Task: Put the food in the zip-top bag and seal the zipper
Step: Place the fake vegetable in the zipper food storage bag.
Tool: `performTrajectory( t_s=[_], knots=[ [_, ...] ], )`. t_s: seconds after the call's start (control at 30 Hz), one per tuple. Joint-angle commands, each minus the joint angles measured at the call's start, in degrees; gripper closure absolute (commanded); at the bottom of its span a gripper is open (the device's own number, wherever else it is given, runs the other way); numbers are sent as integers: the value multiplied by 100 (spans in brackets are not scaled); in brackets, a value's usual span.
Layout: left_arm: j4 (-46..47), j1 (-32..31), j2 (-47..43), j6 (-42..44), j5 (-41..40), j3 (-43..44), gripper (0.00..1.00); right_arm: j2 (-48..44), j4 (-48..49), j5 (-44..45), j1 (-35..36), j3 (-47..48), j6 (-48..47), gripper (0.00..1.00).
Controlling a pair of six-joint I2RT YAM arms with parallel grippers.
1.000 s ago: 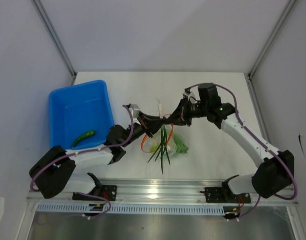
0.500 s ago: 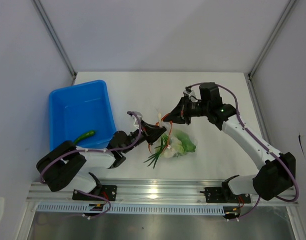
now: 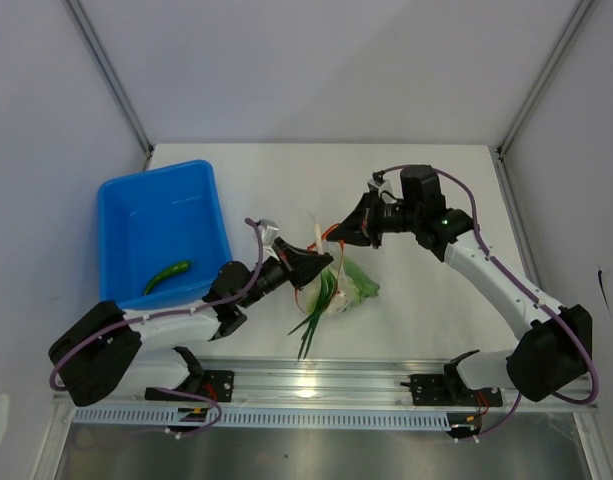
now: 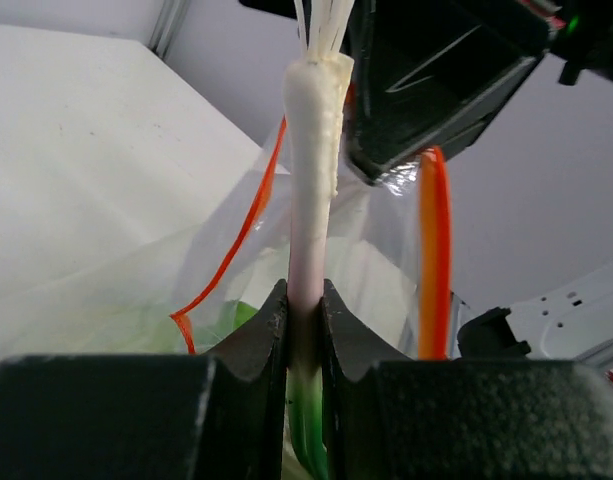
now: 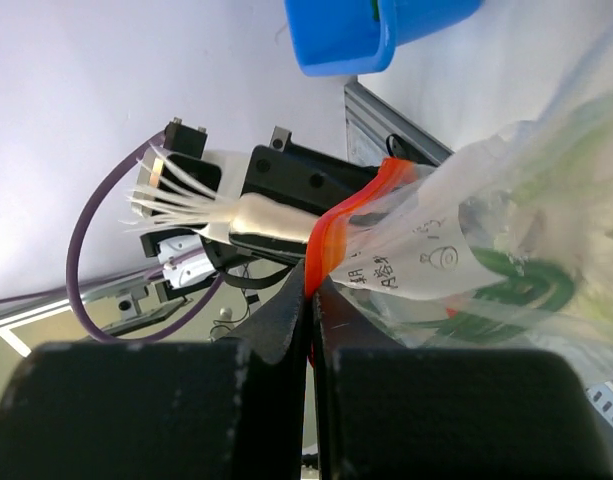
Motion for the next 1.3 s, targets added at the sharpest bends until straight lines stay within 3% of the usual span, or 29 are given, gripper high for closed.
performTrajectory(
  t_s=[0.0,0.37,0.57,0.67,0.77,0.8,0.93,1.27],
  knots=[
    [-393,-99,-406,-183,-58,142,99,-279,739,-90,-42,80,169,100],
    [652,-37,-64,-517,-23,124,99,-323,740,-55,-24,-87,160,100],
    [1503,-11,-3,-86,-76,2,99,-376,723,15,-15,-184,222,100],
    [1479,-19,-11,-51,-75,-25,99,-411,687,103,11,-166,213,100],
    [2345,-90,198,246,-321,-314,99,-446,748,200,55,-201,318,100],
    [3150,-116,313,353,-374,-437,99,-437,766,235,72,-210,353,100],
    [3193,-116,516,468,-786,-482,100,-464,941,402,195,-289,651,100],
    [3193,-107,710,951,-753,107,99,-428,1048,490,362,-280,837,100]
  ],
)
